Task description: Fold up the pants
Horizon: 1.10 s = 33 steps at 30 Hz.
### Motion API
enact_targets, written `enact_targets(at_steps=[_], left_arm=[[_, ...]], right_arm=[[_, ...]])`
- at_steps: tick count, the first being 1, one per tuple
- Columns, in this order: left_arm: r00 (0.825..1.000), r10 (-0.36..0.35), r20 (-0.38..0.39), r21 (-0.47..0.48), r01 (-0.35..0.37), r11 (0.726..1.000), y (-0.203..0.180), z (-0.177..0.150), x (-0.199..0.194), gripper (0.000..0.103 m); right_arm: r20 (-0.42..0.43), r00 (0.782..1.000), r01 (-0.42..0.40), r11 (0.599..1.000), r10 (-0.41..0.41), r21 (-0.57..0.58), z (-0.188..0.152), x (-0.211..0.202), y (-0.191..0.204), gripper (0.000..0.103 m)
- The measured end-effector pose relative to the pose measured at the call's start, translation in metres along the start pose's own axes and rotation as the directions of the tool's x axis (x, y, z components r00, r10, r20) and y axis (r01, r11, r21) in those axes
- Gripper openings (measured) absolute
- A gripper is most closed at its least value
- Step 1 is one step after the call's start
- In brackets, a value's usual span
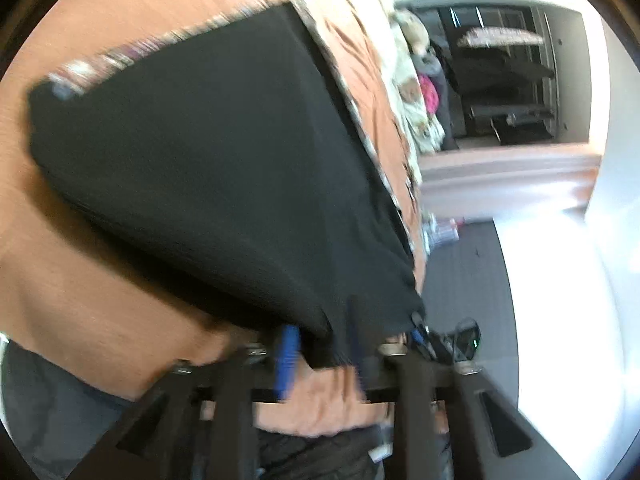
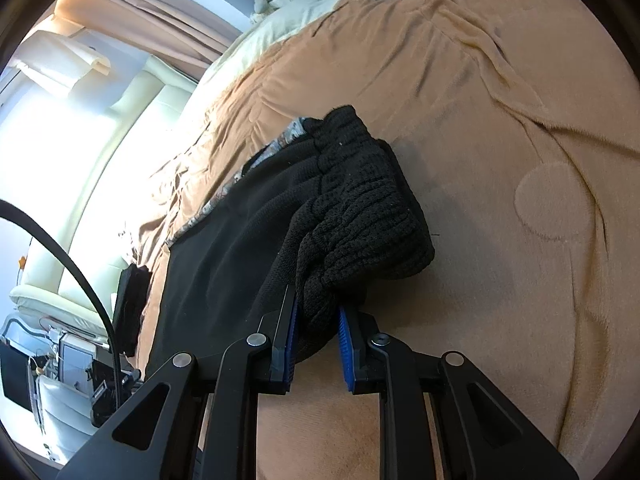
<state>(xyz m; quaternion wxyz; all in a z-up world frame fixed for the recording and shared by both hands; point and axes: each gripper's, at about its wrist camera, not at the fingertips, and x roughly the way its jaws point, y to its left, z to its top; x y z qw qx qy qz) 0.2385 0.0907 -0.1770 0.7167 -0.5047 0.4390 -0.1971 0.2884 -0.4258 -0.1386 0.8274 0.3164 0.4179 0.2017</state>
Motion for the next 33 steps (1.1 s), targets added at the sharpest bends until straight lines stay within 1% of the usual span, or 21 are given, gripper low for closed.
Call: enact_targets(at_steps=[1,2,7,8,9,10,11,12,14,16,17,18,19,20,21,22,24,26,30,33], left_arm=[[1.0,0.012,0.02,-0.003,-0.012,1.0,0.003,0.002,-0.004,0.048],[0.999,0.024,0.04,-0.009,-0.024,1.0,0.007,0.003,-0.009,0.05],[0.993,0.051,0.111,-0.028,-0.049,0.998,0.021,0.011,-0.028,0.05],[0.99,0.056,0.128,-0.031,-0.053,0.998,0.023,0.012,-0.031,0.045],[0.987,0.065,0.144,-0.037,-0.061,0.997,0.026,0.013,-0.036,0.029],[0.983,0.092,0.16,-0.053,-0.085,0.995,0.03,0.015,-0.041,0.018],[0.98,0.107,0.169,-0.068,-0.096,0.993,0.032,0.015,-0.042,0.001],[0.975,0.122,0.187,-0.091,-0.107,0.99,0.036,0.016,-0.046,0.001],[0.965,0.149,0.218,-0.105,-0.128,0.986,0.036,0.014,-0.051,0.001],[0.959,0.172,0.227,-0.113,-0.149,0.982,0.039,0.012,-0.057,0.002],[0.958,0.183,0.221,-0.114,-0.161,0.98,0.04,0.012,-0.058,0.002],[0.958,0.193,0.212,-0.112,-0.172,0.979,0.039,0.013,-0.058,0.002],[0.959,0.201,0.202,-0.107,-0.182,0.977,0.038,0.013,-0.059,0.002],[0.958,0.21,0.197,-0.102,-0.193,0.976,0.039,0.014,-0.064,0.002],[0.953,0.227,0.2,-0.095,-0.212,0.973,0.036,0.015,-0.069,0.006],[0.948,0.243,0.205,-0.086,-0.23,0.969,0.033,0.018,-0.072,0.01],[0.932,0.279,0.232,-0.066,-0.271,0.96,0.029,0.02,-0.086,0.032],[0.926,0.284,0.25,-0.047,-0.281,0.959,0.024,0.027,-0.091,0.043],[0.92,0.303,0.25,0.006,-0.314,0.949,0.01,0.047,-0.091,0.044],[0.913,0.333,0.235,0.066,-0.357,0.932,-0.005,0.066,-0.081,0.047]], right_arm=[[-0.005,1.0,-0.003,1.0,0.003,0.009,0.001,0.0,-0.001,0.017],[-0.008,1.0,-0.003,1.0,0.004,0.014,0.001,0.001,-0.002,0.017],[-0.008,1.0,0.011,1.0,-0.011,0.002,0.005,0.002,0.0,0.017],[-0.004,1.0,0.018,1.0,-0.018,-0.007,0.005,0.001,0.002,0.017],[0.003,1.0,0.022,1.0,-0.022,-0.011,0.004,0.0,0.003,0.016],[0.011,1.0,0.027,1.0,-0.027,-0.014,0.004,0.0,0.004,0.015],[0.015,0.999,0.03,0.999,-0.03,-0.016,0.004,-0.001,0.004,0.015],[0.017,0.999,0.034,0.999,-0.034,-0.016,0.003,-0.001,0.005,0.015],[0.012,0.999,0.046,0.999,-0.046,-0.018,0.001,0.001,0.005,0.015],[-0.008,0.998,0.069,0.997,-0.069,-0.023,-0.001,0.002,0.008,0.016],[-0.016,0.997,0.076,0.997,-0.077,-0.022,-0.002,0.002,0.009,0.017],[-0.022,0.996,0.084,0.996,-0.084,-0.026,-0.002,-0.001,0.011,0.023],[-0.015,0.995,0.095,0.995,-0.095,-0.033,-0.002,-0.005,0.013,0.033],[-0.004,0.995,0.103,0.994,-0.103,-0.04,-0.001,-0.01,0.014,0.039],[0.015,0.994,0.108,0.993,-0.107,-0.051,0.0,-0.018,0.015,0.049],[0.033,0.994,0.106,0.993,-0.104,-0.061,0.001,-0.024,0.018,0.055],[0.061,0.993,0.108,0.991,-0.103,-0.081,0.004,-0.035,0.023,0.056],[0.075,0.99,0.124,0.987,-0.117,-0.102,0.008,-0.04,0.027,0.056],[0.082,0.987,0.148,0.981,-0.138,-0.128,0.02,-0.041,0.033,0.056],[0.081,0.984,0.171,0.973,-0.16,-0.155,0.028,-0.037,0.039,0.056]])
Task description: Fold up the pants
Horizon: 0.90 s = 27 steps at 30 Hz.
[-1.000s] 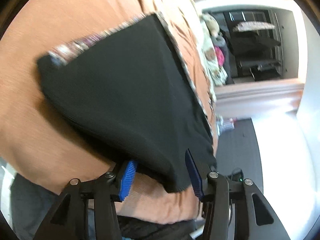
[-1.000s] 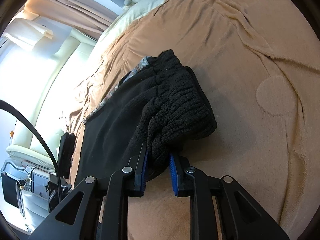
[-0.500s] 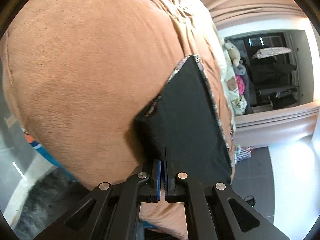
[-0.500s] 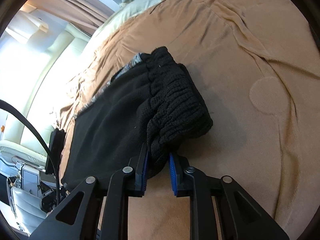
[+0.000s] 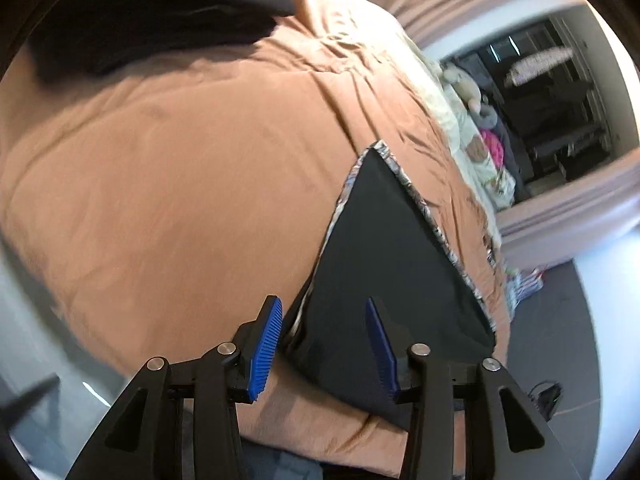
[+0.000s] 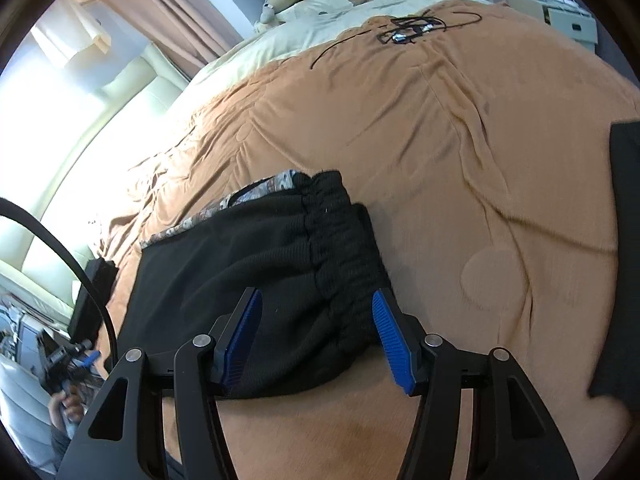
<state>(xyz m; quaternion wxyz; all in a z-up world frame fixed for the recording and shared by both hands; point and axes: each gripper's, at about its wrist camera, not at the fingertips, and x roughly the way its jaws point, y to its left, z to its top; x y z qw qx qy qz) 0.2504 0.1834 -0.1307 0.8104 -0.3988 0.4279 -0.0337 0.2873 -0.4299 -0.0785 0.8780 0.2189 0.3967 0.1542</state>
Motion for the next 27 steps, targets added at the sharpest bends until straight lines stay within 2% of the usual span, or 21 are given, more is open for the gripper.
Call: enact_targets(at_steps=[5,12,15,16,25,27], left_arm=[[0.999,0.042,-0.026,0.101,-0.039,0.994,-0.025,0.03,0.018,0.048],[0.995,0.074,-0.069,0.198,-0.059,0.978,-0.053,0.062,0.054,0.048],[0.993,0.087,-0.083,0.217,-0.067,0.974,-0.059,0.074,0.07,0.048],[0.992,0.094,-0.09,0.223,-0.072,0.972,-0.062,0.078,0.077,0.048],[0.983,0.136,-0.123,0.263,-0.099,0.96,-0.076,0.098,0.111,0.05],[0.981,0.148,-0.125,0.269,-0.11,0.957,-0.078,0.102,0.117,0.051]], right_arm=[[-0.017,0.999,0.036,0.999,-0.036,-0.029,0.014,0.012,0.008,0.066],[-0.051,0.995,0.085,0.994,-0.088,-0.071,0.041,0.043,0.021,0.067],[-0.078,0.992,0.092,0.991,-0.1,-0.099,0.051,0.06,0.026,0.08],[-0.085,0.991,0.097,0.989,-0.107,-0.114,0.054,0.066,0.028,0.081],[-0.155,0.974,0.13,0.972,-0.162,-0.195,0.078,0.122,0.037,0.081],[-0.163,0.967,0.159,0.963,-0.196,-0.219,0.081,0.132,0.039,0.081]])
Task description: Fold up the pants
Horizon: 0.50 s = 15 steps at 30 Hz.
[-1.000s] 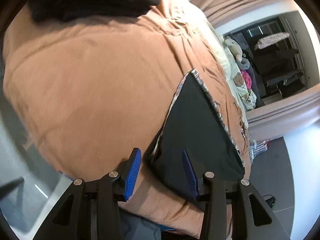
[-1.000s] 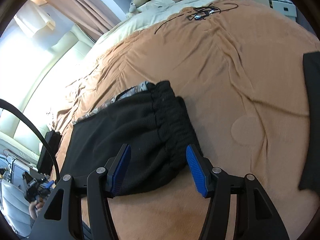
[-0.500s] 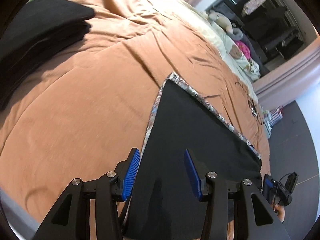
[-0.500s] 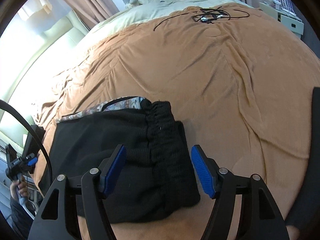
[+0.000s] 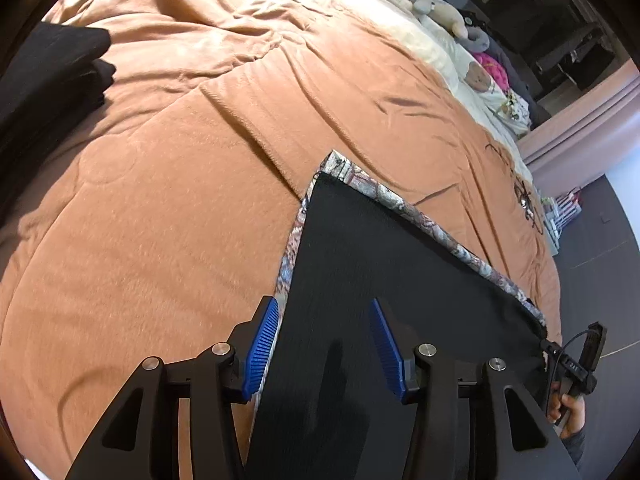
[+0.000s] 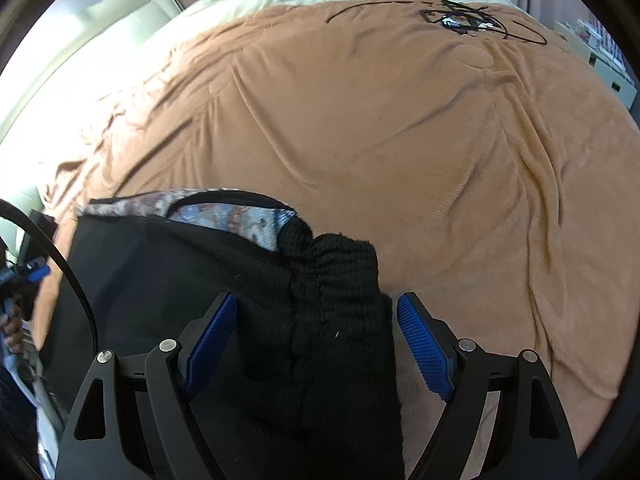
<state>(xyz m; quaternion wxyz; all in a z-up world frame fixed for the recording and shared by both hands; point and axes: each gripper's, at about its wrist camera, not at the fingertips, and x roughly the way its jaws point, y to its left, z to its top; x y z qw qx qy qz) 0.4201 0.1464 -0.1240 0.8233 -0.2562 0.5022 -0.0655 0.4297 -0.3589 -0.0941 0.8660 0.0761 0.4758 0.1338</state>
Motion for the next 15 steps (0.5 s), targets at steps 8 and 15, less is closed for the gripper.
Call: enact_targets(at_steps=[8,15], left_arm=[[0.999,0.025,-0.03,0.046,-0.024,0.999,-0.009,0.023,0.027,0.051],[0.997,0.057,-0.044,0.083,-0.053,0.995,-0.017,0.04,0.051,0.051]], right_arm=[[0.001,1.0,0.014,0.999,-0.014,-0.035,0.001,0.014,0.003,0.062],[0.022,1.0,-0.002,1.0,0.002,-0.015,-0.001,0.008,-0.006,0.049]])
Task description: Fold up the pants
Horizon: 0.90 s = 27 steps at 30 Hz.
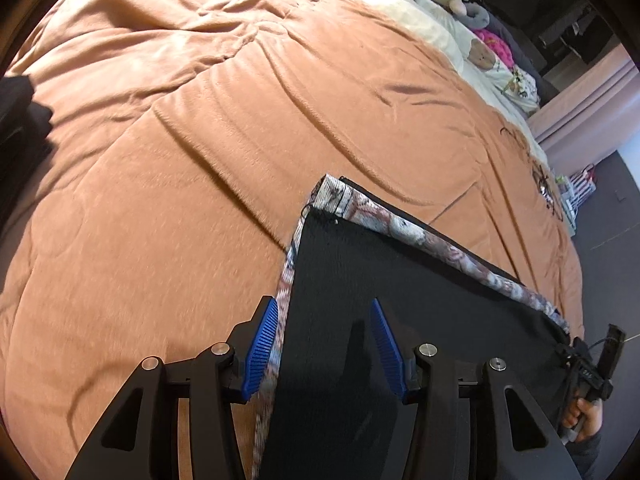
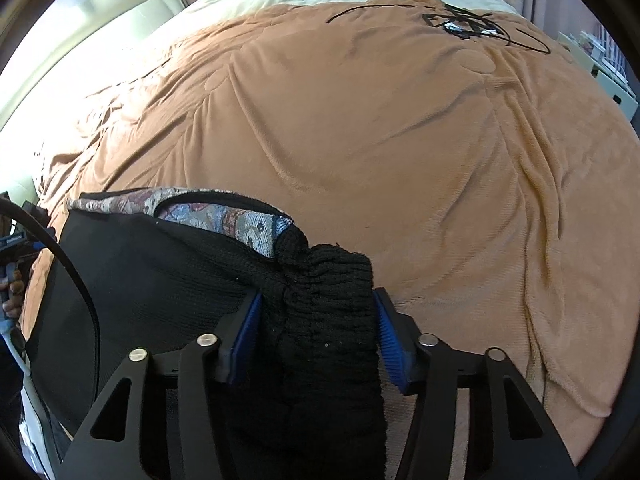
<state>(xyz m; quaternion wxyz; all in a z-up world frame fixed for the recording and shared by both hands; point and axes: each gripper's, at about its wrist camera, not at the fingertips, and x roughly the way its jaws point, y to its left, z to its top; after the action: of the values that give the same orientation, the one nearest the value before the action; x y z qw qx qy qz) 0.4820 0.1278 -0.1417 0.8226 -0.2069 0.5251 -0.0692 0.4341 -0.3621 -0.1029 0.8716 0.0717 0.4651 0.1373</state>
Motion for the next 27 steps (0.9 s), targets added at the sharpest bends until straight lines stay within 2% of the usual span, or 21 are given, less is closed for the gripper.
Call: enact_targets(at_steps=[13,15,18,23,27], left_arm=[[0.999,0.008,-0.046,0.101,-0.003,0.995,-0.021,0.025,0.032,0.051],[0.998,0.049,-0.042,0.128,-0.044,0.991,-0.026,0.029,0.037,0.051],[0.997,0.059,-0.042,0.132,-0.053,0.99,-0.026,0.037,0.043,0.051],[0.992,0.117,-0.045,0.175,-0.108,0.979,-0.032,0.05,0.052,0.051],[0.988,0.149,-0.044,0.206,-0.137,0.969,-0.038,0.059,0.062,0.053]], right_arm=[[0.025,1.0,-0.007,1.0,0.007,-0.005,-0.009,-0.009,-0.004,0.043],[0.024,1.0,-0.012,1.0,0.012,-0.003,-0.009,-0.01,-0.005,0.043],[0.021,1.0,-0.014,1.0,0.014,-0.003,-0.007,-0.01,-0.006,0.043],[0.014,1.0,-0.007,1.0,0.007,-0.006,-0.005,-0.01,-0.004,0.044],[0.025,1.0,0.006,0.999,-0.005,-0.035,-0.001,-0.013,0.002,0.047]])
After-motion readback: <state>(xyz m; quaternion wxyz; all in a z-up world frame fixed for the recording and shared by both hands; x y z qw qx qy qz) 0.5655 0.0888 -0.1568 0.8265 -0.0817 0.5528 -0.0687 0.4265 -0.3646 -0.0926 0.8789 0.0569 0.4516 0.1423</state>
